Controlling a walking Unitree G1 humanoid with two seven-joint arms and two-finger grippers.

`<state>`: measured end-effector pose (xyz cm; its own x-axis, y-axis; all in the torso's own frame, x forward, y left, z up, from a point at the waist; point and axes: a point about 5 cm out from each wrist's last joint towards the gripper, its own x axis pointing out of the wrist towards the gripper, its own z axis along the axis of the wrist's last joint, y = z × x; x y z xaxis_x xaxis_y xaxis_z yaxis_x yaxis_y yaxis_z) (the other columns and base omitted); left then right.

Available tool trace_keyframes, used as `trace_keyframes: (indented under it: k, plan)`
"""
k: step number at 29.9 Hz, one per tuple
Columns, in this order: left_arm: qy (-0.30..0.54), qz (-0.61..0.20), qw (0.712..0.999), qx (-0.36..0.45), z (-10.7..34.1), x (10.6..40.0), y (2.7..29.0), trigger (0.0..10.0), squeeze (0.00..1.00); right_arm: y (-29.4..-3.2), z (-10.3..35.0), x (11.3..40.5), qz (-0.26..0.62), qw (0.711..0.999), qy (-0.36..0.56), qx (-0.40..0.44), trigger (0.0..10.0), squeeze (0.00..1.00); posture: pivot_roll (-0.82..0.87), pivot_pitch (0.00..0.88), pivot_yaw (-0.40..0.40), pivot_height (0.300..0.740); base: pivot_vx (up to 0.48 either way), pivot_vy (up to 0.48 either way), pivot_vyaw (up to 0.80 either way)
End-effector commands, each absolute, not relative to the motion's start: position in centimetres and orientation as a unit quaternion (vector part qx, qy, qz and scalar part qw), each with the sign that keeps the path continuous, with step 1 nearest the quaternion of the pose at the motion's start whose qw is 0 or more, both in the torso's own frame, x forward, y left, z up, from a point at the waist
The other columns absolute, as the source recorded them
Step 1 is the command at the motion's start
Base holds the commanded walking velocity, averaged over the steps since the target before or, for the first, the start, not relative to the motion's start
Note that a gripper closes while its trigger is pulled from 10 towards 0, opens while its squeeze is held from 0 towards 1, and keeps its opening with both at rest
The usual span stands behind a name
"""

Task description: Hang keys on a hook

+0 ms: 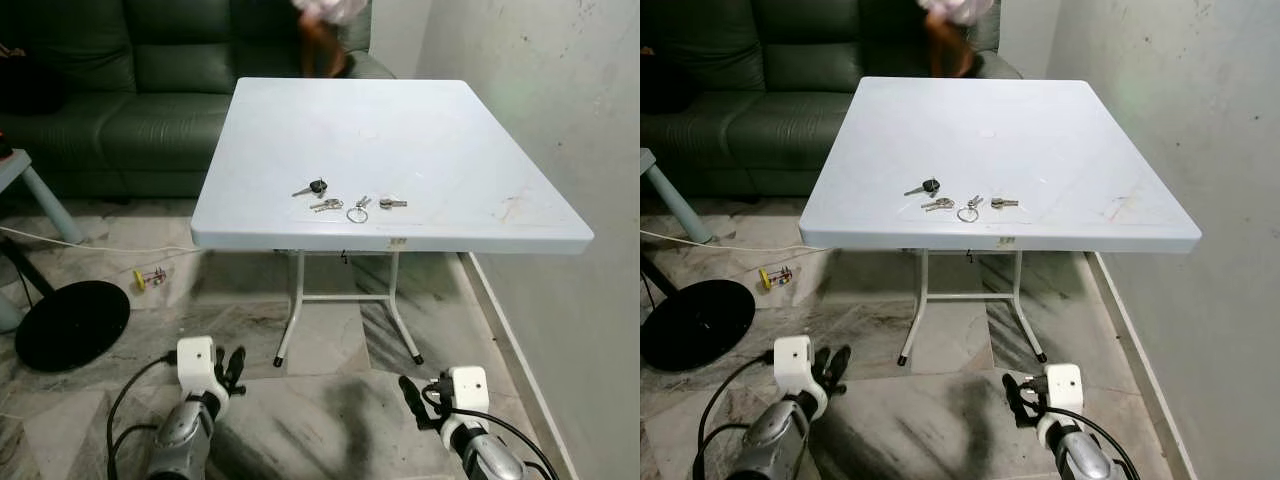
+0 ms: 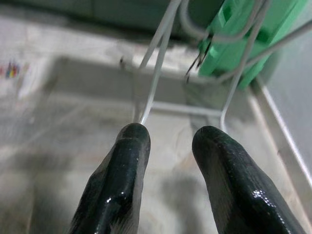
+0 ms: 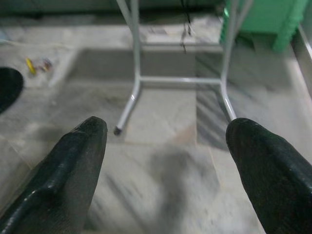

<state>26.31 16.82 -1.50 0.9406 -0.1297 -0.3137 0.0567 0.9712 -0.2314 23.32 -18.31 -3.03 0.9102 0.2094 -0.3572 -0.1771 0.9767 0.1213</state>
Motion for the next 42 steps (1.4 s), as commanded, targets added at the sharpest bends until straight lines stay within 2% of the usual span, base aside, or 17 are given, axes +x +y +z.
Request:
trace_keyframes:
  k: [1,10,14,25,31,42]
  plan:
    - [0.124,-0.049,0.985,-0.108,-0.4,27.0,17.0,10.0,0.00,-18.1,-1.4,24.7,0.105,0.985,0.132,0.038,10.0,0.00,0.10,0.000,-0.050,0.740,0.000,0.000,0.00]
    - [0.014,-0.057,0.992,-0.109,2.7,27.2,16.4,10.0,0.00,-17.1,2.4,25.7,0.122,0.992,0.008,0.029,10.0,0.00,0.09,0.000,-0.044,0.740,0.000,0.000,0.00]
    - [-0.010,-0.048,0.990,-0.130,3.7,27.0,16.1,10.0,0.00,-16.7,3.5,25.5,0.124,0.991,-0.018,0.037,10.0,0.00,0.10,0.000,-0.047,0.740,0.000,0.000,0.00]
    - [-0.078,-0.071,0.988,-0.113,8.5,27.1,15.8,10.0,0.00,-15.2,8.9,26.1,0.150,0.983,-0.099,0.045,10.0,0.00,0.10,0.000,-0.052,0.740,0.000,0.000,0.00]
    - [-0.080,-0.059,0.987,-0.128,10.4,27.4,16.0,10.0,0.00,-15.4,10.7,26.2,0.159,0.982,-0.103,0.027,10.0,0.00,0.10,0.000,-0.058,0.740,0.000,0.000,0.00]
    - [-0.034,-0.075,0.990,-0.119,9.9,27.6,15.1,10.0,0.00,-14.8,10.0,26.4,0.197,0.978,-0.073,-0.001,10.0,0.00,0.11,0.000,-0.060,0.740,0.000,0.000,0.00]
